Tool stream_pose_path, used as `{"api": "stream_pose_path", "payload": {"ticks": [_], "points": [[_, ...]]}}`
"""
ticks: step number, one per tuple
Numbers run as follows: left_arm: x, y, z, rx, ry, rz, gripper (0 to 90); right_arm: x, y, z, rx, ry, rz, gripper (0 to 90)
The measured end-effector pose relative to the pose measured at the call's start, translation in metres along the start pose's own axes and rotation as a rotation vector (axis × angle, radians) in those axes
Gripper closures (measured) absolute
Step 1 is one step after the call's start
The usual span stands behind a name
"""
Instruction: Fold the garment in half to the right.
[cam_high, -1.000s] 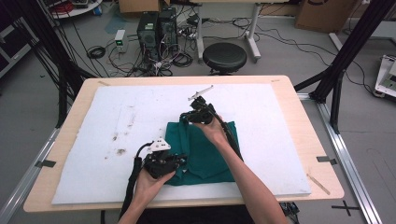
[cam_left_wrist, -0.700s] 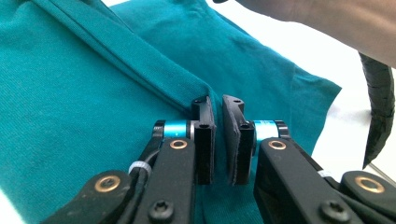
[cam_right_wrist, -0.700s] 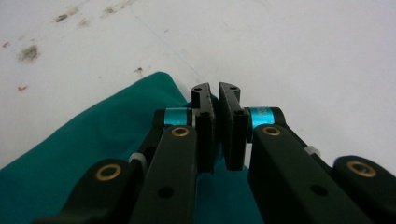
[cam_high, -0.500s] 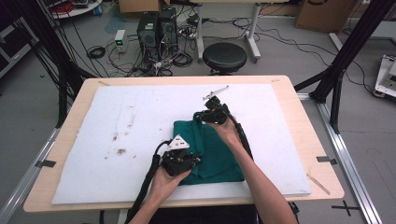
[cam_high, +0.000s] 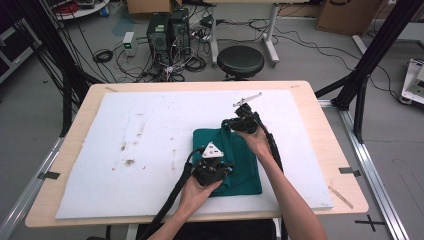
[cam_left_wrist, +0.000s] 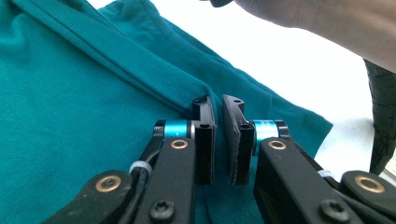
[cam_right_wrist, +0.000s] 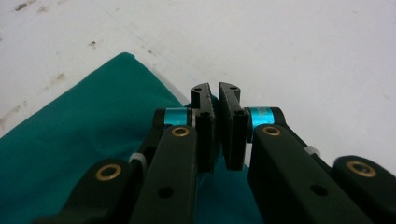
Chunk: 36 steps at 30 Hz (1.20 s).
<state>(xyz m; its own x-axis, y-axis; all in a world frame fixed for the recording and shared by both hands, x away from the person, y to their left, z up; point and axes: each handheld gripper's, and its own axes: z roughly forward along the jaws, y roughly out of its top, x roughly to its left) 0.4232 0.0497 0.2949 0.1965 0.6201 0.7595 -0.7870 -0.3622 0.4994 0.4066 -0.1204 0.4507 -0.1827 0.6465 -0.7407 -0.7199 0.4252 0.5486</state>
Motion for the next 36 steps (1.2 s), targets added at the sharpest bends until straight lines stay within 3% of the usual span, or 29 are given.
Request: {"api": "stream_pose_path", "payload": {"ticks": [13,23,36], "points": [[-0.013,0.007,0.026,0.014,-0.014,0.008,83.2,-0.018,-0.016,-0.016,-0.002,-0.023,0.03,86.0],[-0.018,0.01,0.04,0.032,-0.016,0.015,83.1,-0.026,-0.023,-0.019,0.013,-0.046,0.035,85.4],[-0.02,0.008,0.045,0.052,-0.015,0.019,83.2,-0.028,-0.028,-0.02,0.034,-0.086,0.035,81.8]]}}
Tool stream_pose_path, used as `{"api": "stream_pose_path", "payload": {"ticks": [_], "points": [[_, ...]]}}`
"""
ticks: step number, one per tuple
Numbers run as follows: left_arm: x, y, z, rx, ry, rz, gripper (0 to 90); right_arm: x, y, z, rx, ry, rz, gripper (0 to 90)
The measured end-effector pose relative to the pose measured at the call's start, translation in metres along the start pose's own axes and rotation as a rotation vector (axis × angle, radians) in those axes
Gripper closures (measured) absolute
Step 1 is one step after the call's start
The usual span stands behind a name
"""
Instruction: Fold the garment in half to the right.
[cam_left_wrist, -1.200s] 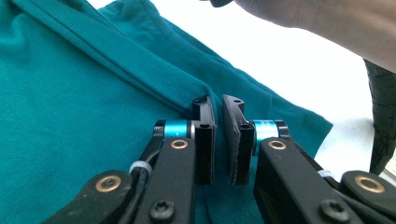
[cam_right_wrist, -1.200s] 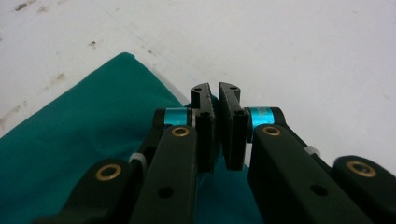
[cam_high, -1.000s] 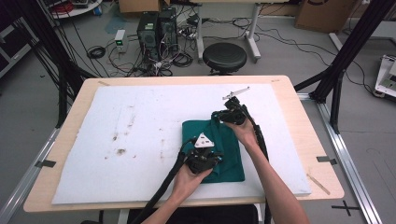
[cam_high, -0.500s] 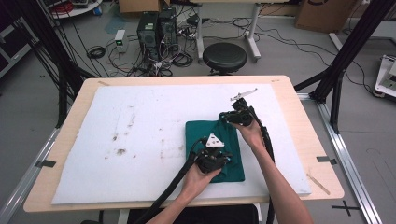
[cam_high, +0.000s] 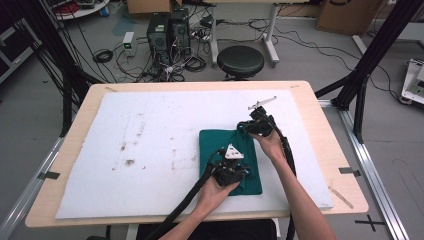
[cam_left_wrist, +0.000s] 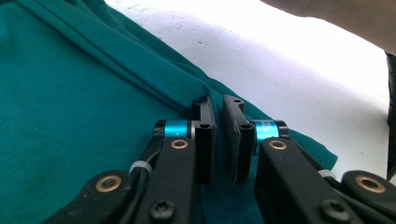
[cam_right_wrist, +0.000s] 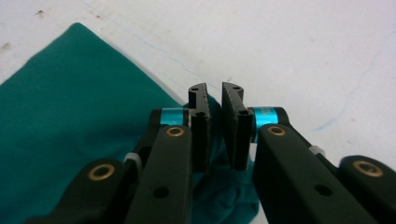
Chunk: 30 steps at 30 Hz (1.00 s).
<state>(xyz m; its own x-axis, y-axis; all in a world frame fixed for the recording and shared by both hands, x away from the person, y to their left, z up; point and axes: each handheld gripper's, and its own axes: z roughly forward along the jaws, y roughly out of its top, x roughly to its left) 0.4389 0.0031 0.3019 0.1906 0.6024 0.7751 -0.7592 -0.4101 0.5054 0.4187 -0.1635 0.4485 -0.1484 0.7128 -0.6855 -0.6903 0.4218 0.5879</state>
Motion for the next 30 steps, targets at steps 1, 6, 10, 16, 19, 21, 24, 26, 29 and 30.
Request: {"api": "stream_pose_path", "payload": {"ticks": [1,6,10,16,19,21,24,26,29,30], "points": [[-0.001,0.0,0.001,-0.005,0.0,-0.004,83.1,0.0,0.0,-0.001,0.001,-0.005,0.011,80.1],[-0.002,0.0,-0.001,-0.013,-0.032,0.015,72.8,-0.004,-0.003,-0.01,-0.018,-0.032,0.063,70.3],[-0.001,-0.002,-0.008,-0.021,-0.073,0.017,60.8,-0.004,-0.004,-0.019,-0.059,-0.008,0.105,58.7],[0.003,0.002,-0.035,-0.095,-0.078,0.016,55.6,0.002,-0.001,-0.014,-0.055,0.001,0.135,44.8],[0.013,0.004,-0.05,-0.121,-0.028,0.023,55.5,-0.001,-0.003,-0.007,-0.02,0.036,0.173,47.1],[0.02,0.005,-0.057,-0.128,0.001,0.018,55.4,-0.003,-0.005,-0.004,0.0,0.046,0.183,60.9],[0.034,0.004,-0.067,-0.145,0.051,0.005,55.1,-0.002,-0.005,-0.006,0.02,0.027,0.146,74.4],[0.041,0.004,-0.072,-0.148,0.09,0.001,53.9,-0.001,-0.006,-0.01,0.017,0.009,0.125,75.8],[0.05,0.005,-0.078,-0.157,0.147,0.002,53.8,-0.005,-0.011,-0.014,0.001,0.005,0.144,76.8],[0.053,0.005,-0.079,-0.159,0.164,0.001,53.7,-0.007,-0.013,-0.015,0.003,0.007,0.15,77.2]]}}
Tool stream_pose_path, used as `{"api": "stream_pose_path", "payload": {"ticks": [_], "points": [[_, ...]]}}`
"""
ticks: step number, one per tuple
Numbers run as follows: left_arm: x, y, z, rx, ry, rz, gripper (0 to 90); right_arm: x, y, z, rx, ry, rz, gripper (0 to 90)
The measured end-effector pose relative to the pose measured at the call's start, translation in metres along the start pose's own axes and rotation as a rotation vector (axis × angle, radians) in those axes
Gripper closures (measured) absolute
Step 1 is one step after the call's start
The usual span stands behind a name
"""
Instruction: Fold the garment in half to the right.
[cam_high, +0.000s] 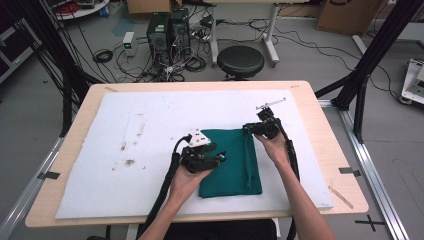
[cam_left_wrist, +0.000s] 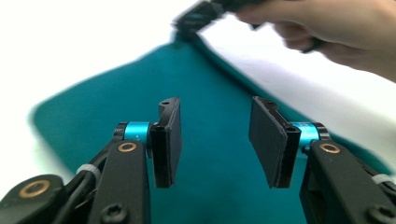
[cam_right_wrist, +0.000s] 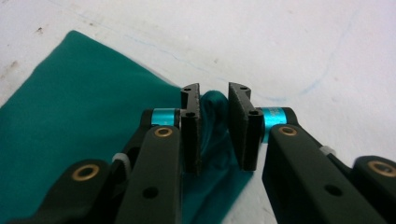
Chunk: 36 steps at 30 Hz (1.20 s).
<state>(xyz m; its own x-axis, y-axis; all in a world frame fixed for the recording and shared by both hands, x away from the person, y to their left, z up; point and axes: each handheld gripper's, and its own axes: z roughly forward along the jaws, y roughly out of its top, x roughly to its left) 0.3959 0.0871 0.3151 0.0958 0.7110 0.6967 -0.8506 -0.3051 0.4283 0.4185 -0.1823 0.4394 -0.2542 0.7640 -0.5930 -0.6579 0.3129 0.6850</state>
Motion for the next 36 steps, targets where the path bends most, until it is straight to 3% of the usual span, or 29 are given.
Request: {"api": "stream_pose_path", "payload": {"ticks": [3,5,13,15,18,19,22,26,28,31,35,36], "points": [[0.013,0.001,-0.001,0.002,0.023,-0.032,53.4,-0.007,-0.007,-0.001,-0.003,-0.001,0.021,77.8],[0.022,0.003,-0.002,0.007,0.035,-0.052,52.5,-0.01,-0.011,-0.002,-0.013,-0.027,0.025,75.5],[0.053,0.008,-0.004,-0.04,0.1,-0.115,57.9,-0.021,-0.018,-0.008,-0.011,-0.033,0.078,76.9],[0.06,0.009,0.0,-0.035,0.114,-0.133,59.0,-0.02,-0.018,-0.011,-0.036,-0.032,0.084,76.1],[0.067,0.01,0.004,-0.03,0.128,-0.144,59.8,-0.018,-0.016,-0.017,-0.105,-0.01,0.115,66.7],[0.068,0.01,0.004,-0.03,0.13,-0.144,59.6,-0.018,-0.015,-0.016,-0.121,-0.003,0.125,63.4],[0.067,0.009,0.005,-0.009,0.142,-0.129,57.7,-0.019,-0.016,-0.009,-0.091,0.038,0.143,62.5],[0.064,0.008,0.008,0.0,0.137,-0.117,57.2,-0.02,-0.018,-0.001,-0.059,0.067,0.135,87.2],[0.064,0.008,0.01,0.006,0.139,-0.113,56.9,-0.019,-0.017,-0.002,-0.056,0.04,0.109,89.2],[0.064,0.007,0.011,0.017,0.145,-0.111,56.7,-0.016,-0.016,0.0,-0.005,-0.036,0.055,89.6],[0.06,0.002,0.007,0.023,0.139,-0.086,56.6,-0.013,-0.018,-0.001,-0.013,-0.069,0.046,89.4],[0.059,0.002,0.006,0.053,0.13,-0.075,56.4,-0.012,-0.018,-0.002,-0.015,-0.073,0.045,88.8]]}}
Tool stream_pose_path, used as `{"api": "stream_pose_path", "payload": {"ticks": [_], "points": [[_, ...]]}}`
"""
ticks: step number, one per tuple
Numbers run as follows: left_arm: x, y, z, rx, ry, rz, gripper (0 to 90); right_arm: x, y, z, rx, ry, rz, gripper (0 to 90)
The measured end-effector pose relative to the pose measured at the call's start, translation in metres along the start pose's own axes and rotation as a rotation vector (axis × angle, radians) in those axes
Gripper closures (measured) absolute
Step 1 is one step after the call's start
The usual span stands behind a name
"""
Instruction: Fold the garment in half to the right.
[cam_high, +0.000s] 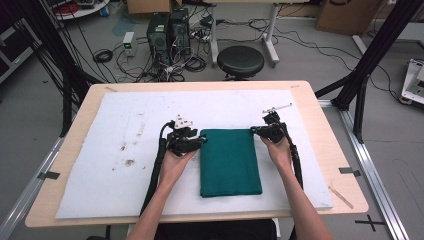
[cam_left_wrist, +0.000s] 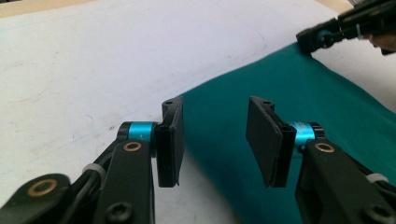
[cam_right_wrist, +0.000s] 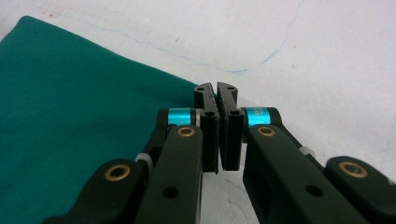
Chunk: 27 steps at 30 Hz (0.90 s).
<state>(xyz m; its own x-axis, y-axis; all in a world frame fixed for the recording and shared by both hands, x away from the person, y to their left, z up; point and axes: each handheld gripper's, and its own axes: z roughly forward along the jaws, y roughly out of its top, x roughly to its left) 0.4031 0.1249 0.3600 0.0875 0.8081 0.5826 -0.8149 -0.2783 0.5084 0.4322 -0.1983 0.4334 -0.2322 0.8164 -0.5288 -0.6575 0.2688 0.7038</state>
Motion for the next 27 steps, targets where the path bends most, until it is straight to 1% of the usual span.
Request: {"api": "stream_pose_path", "payload": {"ticks": [1,2,3,4,6,8,10,11,12,13,14,16,17,18,19,20,21,22,23,24,26,27], "points": [[-0.001,-0.001,-0.001,0.013,-0.005,0.005,55.2,0.0,0.0,0.0,0.002,0.003,-0.003,85.3],[-0.001,-0.002,-0.002,0.022,-0.015,0.012,54.8,0.0,-0.001,-0.001,0.007,-0.005,-0.001,81.1],[-0.003,-0.005,-0.004,0.013,-0.019,0.029,54.9,0.0,-0.002,-0.003,0.006,-0.017,-0.005,77.7],[-0.004,-0.007,-0.006,-0.001,-0.018,0.03,56.3,0.002,-0.004,-0.009,-0.009,-0.021,-0.003,74.1],[-0.006,-0.012,-0.011,-0.024,-0.033,0.03,57.2,0.007,-0.008,-0.017,-0.037,-0.019,-0.015,76.4],[-0.008,-0.019,-0.013,-0.036,-0.062,0.038,59.6,0.015,-0.015,-0.027,-0.064,-0.015,-0.043,78.3],[-0.013,-0.024,-0.013,-0.023,-0.094,0.062,65.2,0.027,-0.023,-0.033,-0.086,0.013,-0.073,80.0],[-0.016,-0.027,-0.012,-0.013,-0.118,0.074,68.5,0.033,-0.028,-0.035,-0.094,0.029,-0.088,81.0],[-0.017,-0.029,-0.012,-0.002,-0.128,0.079,71.7,0.04,-0.034,-0.037,-0.096,0.054,-0.109,81.2],[-0.018,-0.031,-0.01,0.017,-0.136,0.084,72.4,0.043,-0.038,-0.037,-0.093,0.066,-0.117,81.2],[-0.019,-0.033,-0.008,0.037,-0.143,0.087,73.5,0.047,-0.043,-0.036,-0.085,0.076,-0.123,81.2],[-0.021,-0.037,-0.003,0.068,-0.129,0.102,73.7,0.051,-0.051,-0.035,-0.07,0.086,-0.138,80.9],[-0.021,-0.038,-0.002,0.074,-0.128,0.102,73.6,0.051,-0.055,-0.033,-0.053,0.07,-0.145,80.0],[-0.021,-0.039,-0.002,0.076,-0.125,0.1,73.3,0.05,-0.057,-0.03,-0.032,0.038,-0.155,78.7],[-0.021,-0.039,-0.003,0.069,-0.121,0.1,72.4,0.048,-0.06,-0.029,-0.02,0.013,-0.153,77.7],[-0.021,-0.039,-0.005,0.059,-0.117,0.103,71.5,0.046,-0.062,-0.029,-0.022,0.013,-0.14,76.9],[-0.022,-0.039,-0.008,0.046,-0.116,0.108,70.3,0.044,-0.065,-0.031,-0.032,0.029,-0.123,76.2],[-0.023,-0.04,-0.012,0.03,-0.123,0.108,69.2,0.044,-0.067,-0.034,-0.048,0.043,-0.111,75.2],[-0.025,-0.042,-0.017,0.014,-0.147,0.112,68.9,0.045,-0.07,-0.038,-0.067,0.06,-0.107,73.9],[-0.026,-0.043,-0.02,0.004,-0.161,0.111,68.4,0.049,-0.074,-0.043,-0.091,0.08,-0.104,73.3],[-0.03,-0.046,-0.028,-0.007,-0.198,0.123,67.4,0.055,-0.079,-0.051,-0.112,0.112,-0.113,72.8],[-0.033,-0.048,-0.031,-0.011,-0.215,0.133,67.3,0.06,-0.082,-0.054,-0.126,0.137,-0.119,72.6]]}}
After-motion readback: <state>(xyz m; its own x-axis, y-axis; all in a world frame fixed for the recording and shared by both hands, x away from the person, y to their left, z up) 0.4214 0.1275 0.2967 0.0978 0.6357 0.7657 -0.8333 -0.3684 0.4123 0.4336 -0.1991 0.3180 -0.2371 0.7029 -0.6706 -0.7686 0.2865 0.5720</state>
